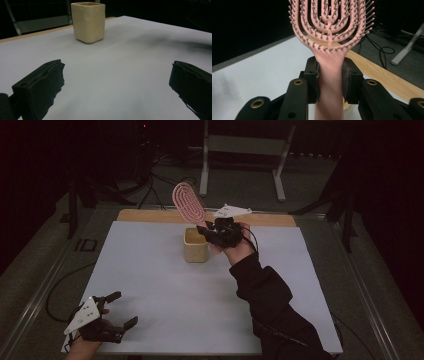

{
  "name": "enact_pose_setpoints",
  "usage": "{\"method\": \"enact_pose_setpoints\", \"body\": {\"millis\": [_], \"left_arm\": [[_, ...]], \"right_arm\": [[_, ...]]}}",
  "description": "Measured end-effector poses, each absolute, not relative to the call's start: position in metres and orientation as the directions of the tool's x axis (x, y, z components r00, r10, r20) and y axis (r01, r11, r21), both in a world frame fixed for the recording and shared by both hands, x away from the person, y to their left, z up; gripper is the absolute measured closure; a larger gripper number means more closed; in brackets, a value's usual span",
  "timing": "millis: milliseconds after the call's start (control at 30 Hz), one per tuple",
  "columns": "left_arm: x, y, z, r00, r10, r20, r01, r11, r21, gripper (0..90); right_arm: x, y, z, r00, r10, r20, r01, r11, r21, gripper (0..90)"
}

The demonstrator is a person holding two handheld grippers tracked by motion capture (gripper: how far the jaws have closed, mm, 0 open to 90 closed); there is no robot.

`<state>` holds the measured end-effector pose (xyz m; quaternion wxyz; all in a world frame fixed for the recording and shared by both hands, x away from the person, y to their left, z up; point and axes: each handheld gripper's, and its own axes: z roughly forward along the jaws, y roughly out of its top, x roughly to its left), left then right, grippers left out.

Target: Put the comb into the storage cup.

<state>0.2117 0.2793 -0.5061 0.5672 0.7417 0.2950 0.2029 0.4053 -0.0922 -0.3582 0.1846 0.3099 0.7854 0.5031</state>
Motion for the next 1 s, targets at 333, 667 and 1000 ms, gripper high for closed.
{"method": "enact_pose_setpoints", "body": {"millis": [333, 667, 1000], "left_arm": [[0.211, 0.280, -0.506, 0.741, 0.671, -0.031, 0.204, -0.182, 0.962, 0.0], [0.211, 0.281, -0.506, 0.741, 0.671, -0.038, 0.209, -0.177, 0.962, 0.0], [0.211, 0.281, -0.506, 0.742, 0.670, -0.040, 0.208, -0.172, 0.963, 0.0]], "right_arm": [[0.418, -0.086, -0.359, -0.745, 0.667, 0.036, 0.280, 0.262, 0.924, 69.9], [0.432, -0.078, -0.359, -0.723, 0.690, 0.040, 0.256, 0.213, 0.943, 69.9], [0.447, -0.067, -0.360, -0.733, 0.678, 0.049, 0.236, 0.187, 0.953, 69.9]]}}
